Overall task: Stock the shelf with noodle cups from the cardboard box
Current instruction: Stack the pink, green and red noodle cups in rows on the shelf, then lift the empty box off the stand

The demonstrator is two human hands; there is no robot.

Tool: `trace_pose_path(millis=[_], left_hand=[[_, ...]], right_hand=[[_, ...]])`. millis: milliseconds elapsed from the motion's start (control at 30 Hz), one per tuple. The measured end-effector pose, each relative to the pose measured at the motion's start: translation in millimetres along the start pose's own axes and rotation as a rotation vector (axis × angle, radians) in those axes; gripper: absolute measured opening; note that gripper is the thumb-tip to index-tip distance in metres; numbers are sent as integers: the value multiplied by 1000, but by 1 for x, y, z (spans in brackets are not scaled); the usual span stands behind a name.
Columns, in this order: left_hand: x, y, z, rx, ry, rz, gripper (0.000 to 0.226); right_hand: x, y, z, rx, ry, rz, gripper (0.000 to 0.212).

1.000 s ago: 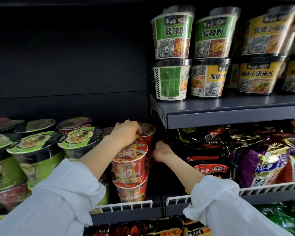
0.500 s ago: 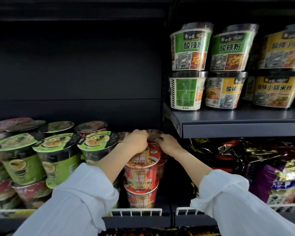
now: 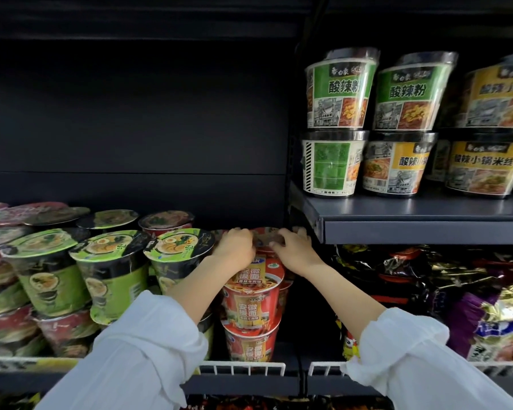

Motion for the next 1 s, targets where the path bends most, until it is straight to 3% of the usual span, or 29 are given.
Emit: trace_pose_path(millis=[167,533,700,867,1000], left_hand=[[-13,-14,-16,29,-68,-58,31],[-47,-39,-140,171,-293,-114,20],[-22,-64,-194,231,-231,-337,19],[15,-107,-235,291,-63,-446,18],[48,-143,-268,293,85,-475,19]], right_hand=[[1,21,-24,-143,-56,-53,35],[-10,9,-153,-68,-252,22,27],[-8,-32,-224,94,-271,31,26],[-2,-76,-290,207,-243,-42,25],[5,-119,-337,360,-214,-72,39]])
Point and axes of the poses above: each hand's wrist, its own z-axis towards the middle knuckle, its own x-axis out of the palm, y = z × x, the point moved 4 cm from there along z, towards the middle knuckle, and after that the axes turned 10 degrees about x, right-handed, at the moved point
